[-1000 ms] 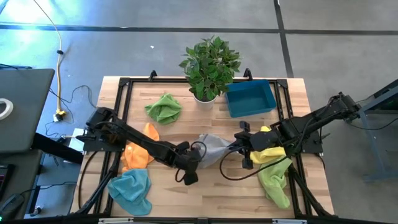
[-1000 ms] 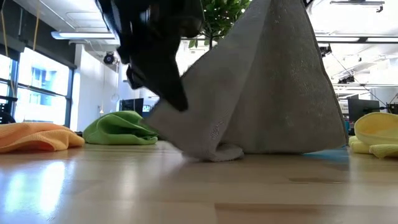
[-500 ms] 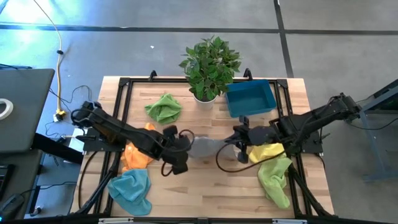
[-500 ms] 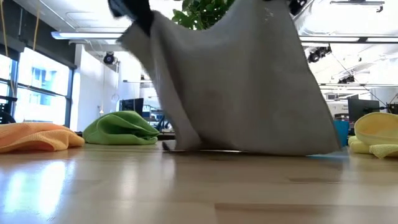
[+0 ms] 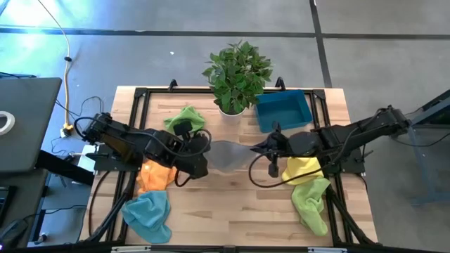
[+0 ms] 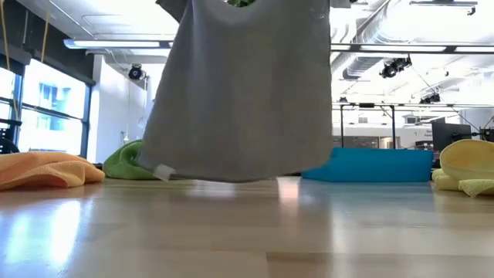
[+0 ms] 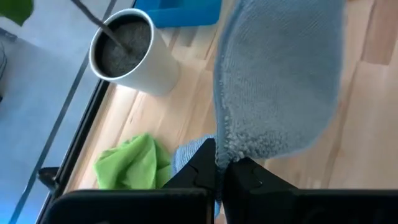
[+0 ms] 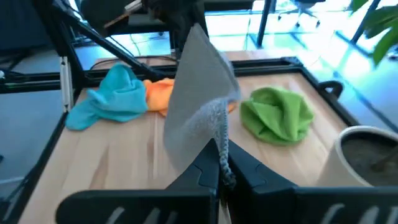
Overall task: Sort microfiber towel by color & place in baskets
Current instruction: Fold the gray towel
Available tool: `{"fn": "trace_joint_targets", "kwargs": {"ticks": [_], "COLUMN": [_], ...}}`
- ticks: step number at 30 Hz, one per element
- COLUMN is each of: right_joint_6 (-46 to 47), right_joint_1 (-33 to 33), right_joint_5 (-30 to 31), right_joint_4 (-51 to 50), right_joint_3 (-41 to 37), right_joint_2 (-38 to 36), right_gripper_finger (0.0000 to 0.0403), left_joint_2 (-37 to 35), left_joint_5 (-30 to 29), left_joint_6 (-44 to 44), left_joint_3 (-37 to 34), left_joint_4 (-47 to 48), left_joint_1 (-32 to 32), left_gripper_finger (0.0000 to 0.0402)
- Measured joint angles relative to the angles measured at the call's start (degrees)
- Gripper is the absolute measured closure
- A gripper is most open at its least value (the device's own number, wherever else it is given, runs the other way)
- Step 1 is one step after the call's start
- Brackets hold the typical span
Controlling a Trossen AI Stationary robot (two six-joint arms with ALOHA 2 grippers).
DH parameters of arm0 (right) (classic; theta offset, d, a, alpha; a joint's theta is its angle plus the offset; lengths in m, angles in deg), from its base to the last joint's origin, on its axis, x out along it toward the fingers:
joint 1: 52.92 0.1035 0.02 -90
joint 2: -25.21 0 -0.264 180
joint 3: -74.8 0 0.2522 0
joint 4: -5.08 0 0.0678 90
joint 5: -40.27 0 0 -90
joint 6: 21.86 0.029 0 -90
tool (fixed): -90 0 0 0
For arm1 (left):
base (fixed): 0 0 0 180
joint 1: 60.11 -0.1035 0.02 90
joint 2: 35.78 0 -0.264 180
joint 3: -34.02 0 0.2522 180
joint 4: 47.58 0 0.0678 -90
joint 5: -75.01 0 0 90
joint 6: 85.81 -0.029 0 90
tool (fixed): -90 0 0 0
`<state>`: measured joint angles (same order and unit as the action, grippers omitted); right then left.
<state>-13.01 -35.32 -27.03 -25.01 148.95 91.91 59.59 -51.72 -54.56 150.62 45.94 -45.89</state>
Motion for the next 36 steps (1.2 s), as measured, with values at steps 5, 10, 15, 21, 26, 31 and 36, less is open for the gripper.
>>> {"fn": "trace_joint_targets", "kwargs": {"ticks": [5, 10, 15, 21, 26, 31, 36], "right_joint_6": [-2.57, -4.64, -8.02, -17.56, -23.88, -17.47, -3.32], "right_joint_1": [-0.01, -0.72, -3.34, -7.41, -9.33, -8.88, -7.91], "right_joint_5": [3.78, 8.13, 10.61, 12.26, 12.26, 11.20, 4.61], "right_joint_4": [-0.18, -0.71, -5.96, -5.68, -5.98, -10.10, -21.70], "right_joint_3": [-0.01, -0.01, -0.02, -0.02, -0.02, -0.10, -2.12], "right_joint_2": [-2.22, -3.00, -2.65, -2.69, -2.69, -2.69, -0.72], "right_gripper_finger": [0.0403, 0.0403, 0.0403, 0.0403, 0.0403, 0.0403, 0.0403], "left_joint_2": [0.04, 0.04, 0.04, 0.07, 0.39, 1.25, 6.51], "left_joint_5": [-0.02, 0.01, -1.96, -2.46, -2.54, 4.11, 8.52], "left_joint_6": [-0.83, -1.59, -4.32, -8.75, -8.31, -4.59, -2.27], "left_joint_3": [0.05, 0.03, 0.03, 0.03, 0.03, 0.06, 0.01], "left_joint_4": [1.99, 4.54, 5.23, 6.86, 7.86, 7.74, 6.34], "left_joint_1": [-1.42, -3.01, -5.12, -9.16, -11.55, -11.55, -8.82], "left_gripper_finger": [0.0401, 0.0401, 0.0401, 0.0401, 0.0401, 0.0401, 0.0401]}}
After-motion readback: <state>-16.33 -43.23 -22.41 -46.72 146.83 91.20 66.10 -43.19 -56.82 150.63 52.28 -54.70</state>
